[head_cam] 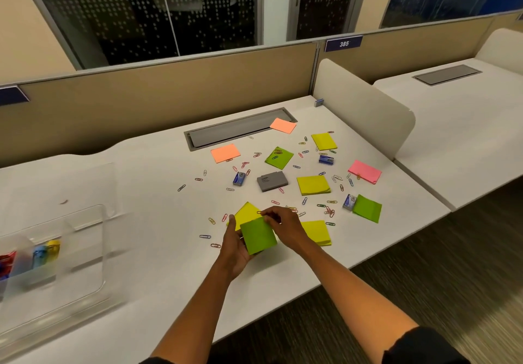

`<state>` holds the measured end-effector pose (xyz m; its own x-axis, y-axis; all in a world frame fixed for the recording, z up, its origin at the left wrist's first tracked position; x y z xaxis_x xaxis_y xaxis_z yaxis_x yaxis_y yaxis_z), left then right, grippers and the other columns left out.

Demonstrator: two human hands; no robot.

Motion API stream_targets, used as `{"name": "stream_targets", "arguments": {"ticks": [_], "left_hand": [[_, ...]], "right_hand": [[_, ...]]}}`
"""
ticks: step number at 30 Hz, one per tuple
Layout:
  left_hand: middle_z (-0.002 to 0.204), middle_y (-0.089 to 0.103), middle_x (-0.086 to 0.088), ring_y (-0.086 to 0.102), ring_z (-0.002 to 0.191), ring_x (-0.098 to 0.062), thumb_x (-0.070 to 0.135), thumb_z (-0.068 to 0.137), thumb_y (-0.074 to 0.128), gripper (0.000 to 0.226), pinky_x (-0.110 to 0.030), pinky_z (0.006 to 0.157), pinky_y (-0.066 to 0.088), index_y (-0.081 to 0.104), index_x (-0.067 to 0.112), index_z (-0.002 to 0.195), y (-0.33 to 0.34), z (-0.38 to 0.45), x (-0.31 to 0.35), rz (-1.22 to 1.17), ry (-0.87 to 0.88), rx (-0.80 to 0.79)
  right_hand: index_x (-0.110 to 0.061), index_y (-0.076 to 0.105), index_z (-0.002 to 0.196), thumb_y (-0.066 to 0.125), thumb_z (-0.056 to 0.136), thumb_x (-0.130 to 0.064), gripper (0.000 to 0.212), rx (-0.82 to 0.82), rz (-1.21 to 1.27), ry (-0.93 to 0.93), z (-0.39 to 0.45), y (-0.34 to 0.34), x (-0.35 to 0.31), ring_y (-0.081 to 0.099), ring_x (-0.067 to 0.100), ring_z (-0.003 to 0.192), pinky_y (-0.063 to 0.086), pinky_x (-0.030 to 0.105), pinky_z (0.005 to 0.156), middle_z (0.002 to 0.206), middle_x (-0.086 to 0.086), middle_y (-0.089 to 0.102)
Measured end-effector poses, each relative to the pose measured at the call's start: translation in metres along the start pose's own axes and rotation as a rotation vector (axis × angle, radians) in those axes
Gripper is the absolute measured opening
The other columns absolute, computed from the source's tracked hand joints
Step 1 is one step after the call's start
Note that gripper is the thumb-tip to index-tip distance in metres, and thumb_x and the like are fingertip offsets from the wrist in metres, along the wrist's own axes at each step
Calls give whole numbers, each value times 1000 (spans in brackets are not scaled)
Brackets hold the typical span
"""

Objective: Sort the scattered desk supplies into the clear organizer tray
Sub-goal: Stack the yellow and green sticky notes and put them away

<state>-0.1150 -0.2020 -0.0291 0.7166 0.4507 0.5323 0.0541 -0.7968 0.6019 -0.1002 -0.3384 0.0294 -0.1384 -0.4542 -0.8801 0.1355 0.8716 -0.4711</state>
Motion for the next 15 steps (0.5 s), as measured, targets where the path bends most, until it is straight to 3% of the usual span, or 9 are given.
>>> {"name": "stream_targets", "arguments": {"ticks": [2,4,7,10,15], "left_hand": [[121,61,-22,60,110,-39,52,93,45,54,-50,89,50,52,7,124,5,0,3,-46,-18,-22],[120,61,-21,61,105,-38,34,95,48,42,-49,87,51,49,8,128,8,2,8,-50,-11,-25],[125,58,-21,58,110,-39,11,92,50,42,-48,84,53,44,8,133,5,8,12,-33,4,11],[120,62,-18,61,105,-35,4,91,47,42,-44,77,56,44,9,133,0,14,18,-11,14,48],[96,73,-13,63,98,-32,4,94,42,34,-40,69,59,48,9,127,-1,20,21,19,23,52]], "right_hand": [[-11,70,103,59,90,-8,17,45,-16,6,7,-1,-3,57,8,81,43,14,72,100,5,68],[-11,69,105,58,90,-8,19,74,-38,10,11,-4,-7,59,12,80,43,12,69,100,4,68],[-13,66,108,56,91,-11,19,99,-10,27,14,-9,-7,62,14,73,42,6,62,99,3,66],[-13,65,106,57,90,-11,18,189,1,47,12,-22,-2,60,11,66,42,9,60,96,0,66],[-14,62,111,61,87,-11,24,390,-159,171,-6,-60,39,60,24,96,48,30,80,104,6,63]]}}
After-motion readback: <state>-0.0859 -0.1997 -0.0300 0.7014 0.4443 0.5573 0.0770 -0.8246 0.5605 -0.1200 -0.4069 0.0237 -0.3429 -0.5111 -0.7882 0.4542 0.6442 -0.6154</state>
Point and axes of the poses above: each hand's wrist, its own z-axis towards the middle knuckle, its own y-axis out of the palm, x = y × z, the point moved 9 cm from there along z, towards the middle knuckle
